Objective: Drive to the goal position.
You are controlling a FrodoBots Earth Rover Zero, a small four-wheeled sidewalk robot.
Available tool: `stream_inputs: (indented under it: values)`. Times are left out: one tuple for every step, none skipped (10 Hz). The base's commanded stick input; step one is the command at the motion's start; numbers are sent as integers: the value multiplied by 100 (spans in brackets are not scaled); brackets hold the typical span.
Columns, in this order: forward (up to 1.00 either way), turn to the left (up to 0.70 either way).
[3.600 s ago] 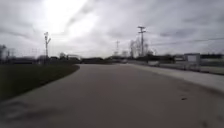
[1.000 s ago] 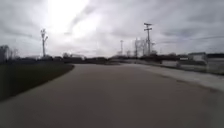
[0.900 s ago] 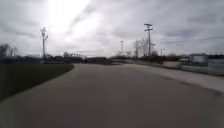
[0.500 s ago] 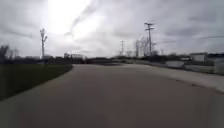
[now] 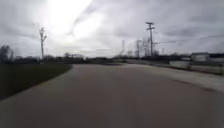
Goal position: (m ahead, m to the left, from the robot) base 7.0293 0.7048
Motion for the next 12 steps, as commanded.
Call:
stream_inputs:
  values:
    - [100,40]
    - [100,2]
    - [100,0]
    - [100,0]
    - [100,0]
    - [100,0]
    - [100,0]
    - [100,0]
    - [100,0]
    - [100,0]
    - [100,0]
    - [100,0]
